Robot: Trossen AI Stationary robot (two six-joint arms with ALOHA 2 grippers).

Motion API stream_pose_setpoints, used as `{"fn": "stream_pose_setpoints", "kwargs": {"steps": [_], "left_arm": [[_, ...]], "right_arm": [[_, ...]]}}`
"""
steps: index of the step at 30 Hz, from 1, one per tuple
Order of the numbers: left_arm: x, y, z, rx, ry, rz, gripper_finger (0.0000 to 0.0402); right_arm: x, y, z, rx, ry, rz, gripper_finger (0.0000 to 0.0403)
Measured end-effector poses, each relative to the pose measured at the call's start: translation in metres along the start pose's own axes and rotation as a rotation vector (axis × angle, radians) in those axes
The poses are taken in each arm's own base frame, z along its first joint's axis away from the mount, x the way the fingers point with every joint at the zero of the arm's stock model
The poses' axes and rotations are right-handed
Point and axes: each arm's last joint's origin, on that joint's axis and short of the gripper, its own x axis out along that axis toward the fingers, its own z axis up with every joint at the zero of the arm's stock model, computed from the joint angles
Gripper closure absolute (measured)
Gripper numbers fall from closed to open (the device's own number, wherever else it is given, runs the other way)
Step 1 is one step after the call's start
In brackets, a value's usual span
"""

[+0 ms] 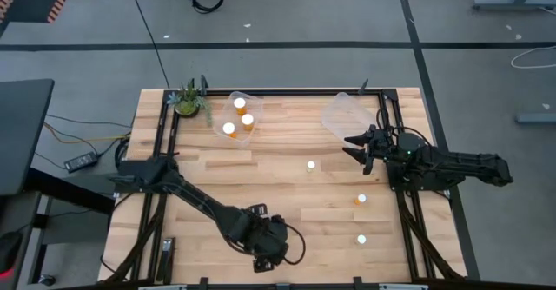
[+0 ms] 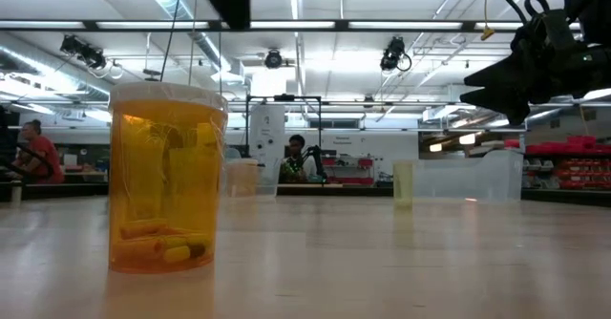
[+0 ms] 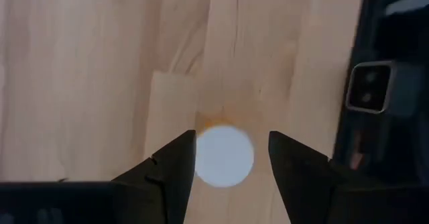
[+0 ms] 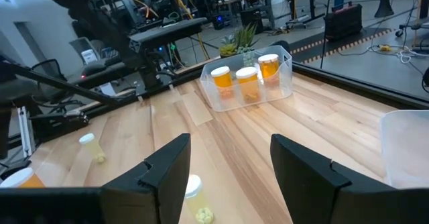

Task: Pick and place medicine bottles into bin by pill shape (circle, oval)
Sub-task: Put the large orange pill bottle into the left transparent bin

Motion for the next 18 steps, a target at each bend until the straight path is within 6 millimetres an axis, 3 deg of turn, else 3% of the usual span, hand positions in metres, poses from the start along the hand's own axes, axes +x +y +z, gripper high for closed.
{"fn": "stream_pose_setpoints", "kwargs": {"steps": [5, 10, 18], "left_arm": [[0.016, -0.001, -0.01, -0.01, 0.099, 0.065, 0.0167], [0.016, -0.002, -0.014, -0.044, 0.123, 0.084, 0.0131], [0.02, -0.01, -0.022, -0.07, 0.137, 0.094, 0.0118]], "right_arm": [[0.0, 0.0, 0.0, 0.0, -0.001, 0.0, 0.0189], [0.0, 0.0, 0.0, 0.0, 0.0, 0.0, 0.0189], [0.0, 0.0, 0.0, 0.0, -0.001, 0.001, 0.0189]]}}
